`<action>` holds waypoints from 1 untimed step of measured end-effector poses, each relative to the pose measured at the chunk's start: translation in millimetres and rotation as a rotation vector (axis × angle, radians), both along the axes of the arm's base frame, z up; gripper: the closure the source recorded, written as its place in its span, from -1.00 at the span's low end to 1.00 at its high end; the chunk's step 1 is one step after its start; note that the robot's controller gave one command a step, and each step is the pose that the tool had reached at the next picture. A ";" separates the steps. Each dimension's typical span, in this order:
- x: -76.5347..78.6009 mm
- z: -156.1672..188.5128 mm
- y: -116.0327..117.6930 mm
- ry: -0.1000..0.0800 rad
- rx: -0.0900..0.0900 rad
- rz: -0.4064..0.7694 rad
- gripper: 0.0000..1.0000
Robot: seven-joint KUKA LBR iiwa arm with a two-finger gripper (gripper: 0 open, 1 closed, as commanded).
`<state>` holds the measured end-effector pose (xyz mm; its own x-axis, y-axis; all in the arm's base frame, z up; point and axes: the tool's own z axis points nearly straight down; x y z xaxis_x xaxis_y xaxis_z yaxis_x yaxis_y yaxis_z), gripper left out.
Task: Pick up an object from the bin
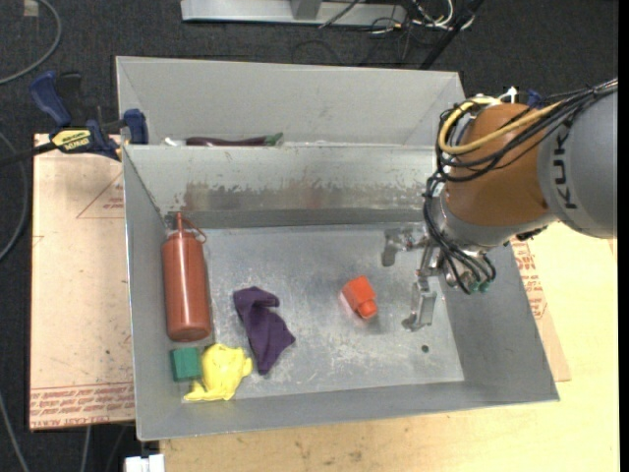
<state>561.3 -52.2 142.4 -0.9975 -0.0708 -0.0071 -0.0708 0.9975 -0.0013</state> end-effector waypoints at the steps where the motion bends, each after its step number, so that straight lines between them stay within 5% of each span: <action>1: 38.4 -56.4 12.1 -0.003 0.001 0.064 -1.00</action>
Offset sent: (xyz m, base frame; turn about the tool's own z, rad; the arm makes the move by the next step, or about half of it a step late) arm 0.0419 0.0340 -0.0683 -0.2285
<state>599.7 -40.2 86.1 -0.9908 -0.1347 -0.0102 -0.1347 0.9909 -0.0006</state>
